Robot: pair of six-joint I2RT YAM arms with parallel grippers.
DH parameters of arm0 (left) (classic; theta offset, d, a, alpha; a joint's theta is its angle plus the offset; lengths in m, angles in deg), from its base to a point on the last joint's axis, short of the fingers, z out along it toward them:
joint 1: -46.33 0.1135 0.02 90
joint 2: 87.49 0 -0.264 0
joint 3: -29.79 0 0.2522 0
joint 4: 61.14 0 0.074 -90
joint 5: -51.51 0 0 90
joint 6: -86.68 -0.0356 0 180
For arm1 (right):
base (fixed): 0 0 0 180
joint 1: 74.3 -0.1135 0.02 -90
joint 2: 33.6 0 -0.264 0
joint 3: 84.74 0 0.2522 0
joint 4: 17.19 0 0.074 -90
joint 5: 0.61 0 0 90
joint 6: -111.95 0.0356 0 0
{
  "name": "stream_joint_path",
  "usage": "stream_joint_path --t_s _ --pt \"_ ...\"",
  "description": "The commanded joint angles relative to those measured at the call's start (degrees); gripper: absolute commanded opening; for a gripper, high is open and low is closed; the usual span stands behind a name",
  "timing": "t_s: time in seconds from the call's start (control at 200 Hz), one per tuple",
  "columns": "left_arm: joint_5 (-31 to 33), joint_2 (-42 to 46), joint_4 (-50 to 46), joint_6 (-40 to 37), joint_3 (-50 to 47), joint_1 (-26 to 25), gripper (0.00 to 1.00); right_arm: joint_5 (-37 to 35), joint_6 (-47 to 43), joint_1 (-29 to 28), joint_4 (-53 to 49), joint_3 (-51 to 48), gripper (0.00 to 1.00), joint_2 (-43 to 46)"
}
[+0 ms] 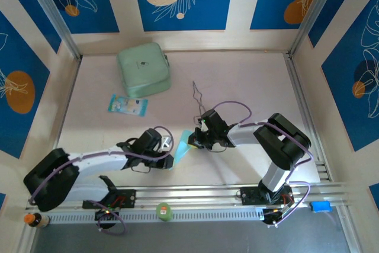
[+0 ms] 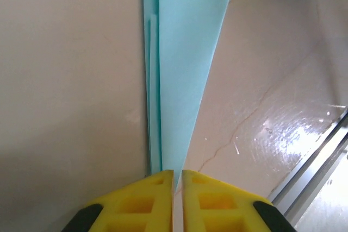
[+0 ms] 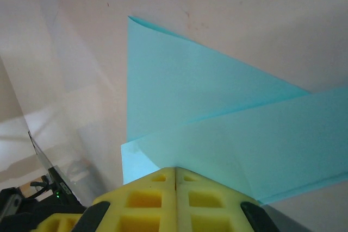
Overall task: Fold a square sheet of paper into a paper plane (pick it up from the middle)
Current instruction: Perform the fifth fold on the wing at the bottom-center of the table.
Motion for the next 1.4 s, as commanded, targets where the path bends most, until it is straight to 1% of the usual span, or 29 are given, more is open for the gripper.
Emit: stream_joint_path --t_s 0.0,0.065,0.145,0.315,0.39,0.455,0.55,0.675,0.81,0.95,1.055,1.21,1.395 --pt "3.2 4.2 -0.2 0.9 -0.3 0.4 0.15 -2.0 -1.7 0.5 -5.5 -0.1 0.03 -0.2" --pt "2.8 5.0 1.9 0.9 -0.1 0.4 0.19 -1.9 -1.8 0.5 -5.7 0.3 0.03 -0.2" --pt "2.4 4.1 4.6 0.6 0.0 0.4 0.26 -2.0 -1.8 0.5 -5.9 0.5 0.03 -0.2" --pt "0.2 -2.8 8.9 0.4 1.3 0.5 0.26 -1.7 -2.0 0.6 -6.0 0.7 0.04 -0.3" --pt "-0.6 -5.8 9.9 0.5 1.7 0.5 0.23 -1.4 -2.3 0.7 -5.8 0.8 0.04 0.0" --pt "0.4 -7.4 9.2 0.8 1.9 0.5 0.22 -0.7 -3.1 0.7 -5.9 1.3 0.04 0.2" --pt "3.4 -8.3 4.9 1.0 2.3 0.4 0.17 0.5 -5.0 0.9 -6.5 2.5 0.05 0.6" --pt "3.5 -8.3 3.8 1.7 0.6 0.4 0.11 1.2 -6.0 0.6 -6.1 2.8 0.06 3.3" --pt "3.1 -8.0 5.3 3.6 -1.7 0.4 0.07 1.5 -6.5 -2.1 -5.3 3.1 0.07 4.9" --pt "3.5 -7.9 4.3 3.8 -1.6 0.4 0.06 1.6 -5.8 -5.7 -5.3 3.0 0.06 2.7" --pt "3.7 -8.2 4.0 3.9 -1.2 0.4 0.03 0.9 -4.9 -6.9 -4.6 1.8 0.06 0.8" --pt "3.4 -9.2 3.7 3.4 -1.1 0.4 0.00 -0.2 -3.9 -4.9 -2.5 0.0 0.06 -0.5" --pt "3.0 -10.5 4.4 3.3 -1.6 0.4 0.00 0.9 -4.3 -1.5 -1.8 0.4 0.06 0.2"
